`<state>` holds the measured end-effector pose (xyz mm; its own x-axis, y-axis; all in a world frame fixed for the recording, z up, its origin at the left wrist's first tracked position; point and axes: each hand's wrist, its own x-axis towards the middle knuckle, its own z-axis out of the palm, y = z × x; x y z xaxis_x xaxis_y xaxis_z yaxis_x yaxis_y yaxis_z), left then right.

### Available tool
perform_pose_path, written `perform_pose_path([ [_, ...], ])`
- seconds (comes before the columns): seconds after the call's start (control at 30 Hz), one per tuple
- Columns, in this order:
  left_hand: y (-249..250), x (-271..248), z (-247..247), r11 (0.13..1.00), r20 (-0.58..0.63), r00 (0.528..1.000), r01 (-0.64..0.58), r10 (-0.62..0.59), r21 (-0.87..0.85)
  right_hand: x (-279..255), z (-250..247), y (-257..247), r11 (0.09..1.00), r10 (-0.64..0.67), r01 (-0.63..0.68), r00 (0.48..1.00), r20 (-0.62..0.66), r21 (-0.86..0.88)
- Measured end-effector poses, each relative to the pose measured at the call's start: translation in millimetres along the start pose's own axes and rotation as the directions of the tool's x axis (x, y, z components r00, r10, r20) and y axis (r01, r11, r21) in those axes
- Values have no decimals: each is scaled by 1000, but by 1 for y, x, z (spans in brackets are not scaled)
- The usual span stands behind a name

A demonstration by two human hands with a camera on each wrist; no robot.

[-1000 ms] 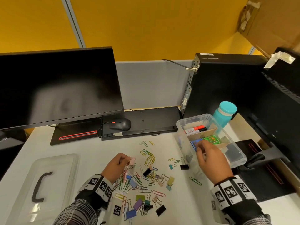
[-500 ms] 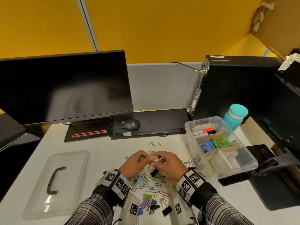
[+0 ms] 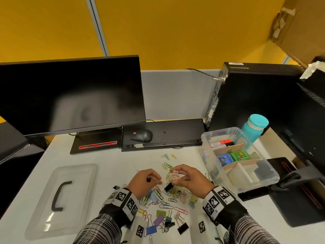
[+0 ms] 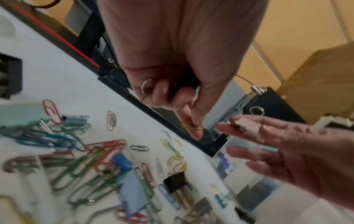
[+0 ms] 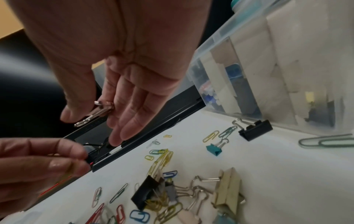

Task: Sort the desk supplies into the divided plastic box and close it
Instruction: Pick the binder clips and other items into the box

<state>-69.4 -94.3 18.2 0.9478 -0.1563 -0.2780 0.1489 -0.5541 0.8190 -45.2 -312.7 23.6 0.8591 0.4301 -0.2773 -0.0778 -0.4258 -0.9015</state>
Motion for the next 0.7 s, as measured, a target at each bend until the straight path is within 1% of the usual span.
perform_pose_path([
  [0.07, -9, 0, -1, 978, -25, 999, 33, -28, 206, -5, -1, -1, 997, 26, -28, 999, -24, -76],
  [0.1, -12, -1, -2, 964, -40, 998, 51, -42, 262, -8, -2, -3, 990, 26, -32, 999, -43, -137],
  [0.13, -15, -1, -3, 958, -53, 997, 60, -47, 279, -11, -3, -5, 977, 2, -17, 998, -70, -214],
  [0.2, -18, -1, -5, 964, -53, 997, 64, -52, 259, -21, -9, -10, 933, -115, 50, 980, -162, -358],
  [0.23, -18, -1, -6, 968, -38, 998, 65, -58, 243, -27, -14, -11, 909, -188, 78, 954, -235, -410],
  [0.27, -19, -1, -6, 971, -16, 998, 70, -68, 229, -33, -20, -12, 893, -245, 83, 914, -323, -442],
  [0.3, -20, -1, -7, 974, 1, 997, 74, -75, 216, -39, -27, -11, 892, -276, 65, 862, -425, -447],
  [0.33, -21, 0, -7, 976, 11, 997, 78, -82, 203, -45, -36, -10, 907, -280, 40, 801, -529, -420],
  [0.4, -25, 2, -7, 977, 13, 996, 80, -85, 199, -56, -52, -4, 930, -227, -51, 697, -680, -363],
  [0.43, -26, 3, -6, 975, 10, 997, 78, -82, 208, -60, -59, 1, 932, -178, -123, 663, -727, -341],
  [0.47, -26, 3, -5, 974, 8, 997, 74, -77, 212, -64, -66, 7, 923, -120, -205, 650, -750, -325],
  [0.5, -26, 3, -4, 976, 10, 998, 66, -69, 209, -66, -71, 12, 892, -72, -295, 654, -753, -342],
  [0.53, -25, 4, -2, 978, 21, 998, 56, -62, 201, -68, -76, 19, 832, -38, -387, 676, -736, -399],
  [0.57, -24, 4, 0, 980, 34, 998, 42, -49, 192, -71, -77, 23, 735, -17, -456, 727, -686, -502],
  [0.6, -23, 4, 2, 982, 48, 998, 24, -33, 186, -73, -76, 22, 659, -14, -457, 786, -618, -597],
  [0.63, -21, 5, 4, 982, 62, 998, 0, -12, 188, -73, -77, 24, 565, -43, -432, 836, -548, -703],
  [0.67, -19, 4, 6, 979, 75, 997, -26, 11, 200, -72, -80, 28, 499, -105, -388, 861, -498, -775],
  [0.7, -16, 4, 9, 975, 90, 995, -58, 39, 217, -73, -85, 27, 502, -156, -386, 839, -521, -774],
])
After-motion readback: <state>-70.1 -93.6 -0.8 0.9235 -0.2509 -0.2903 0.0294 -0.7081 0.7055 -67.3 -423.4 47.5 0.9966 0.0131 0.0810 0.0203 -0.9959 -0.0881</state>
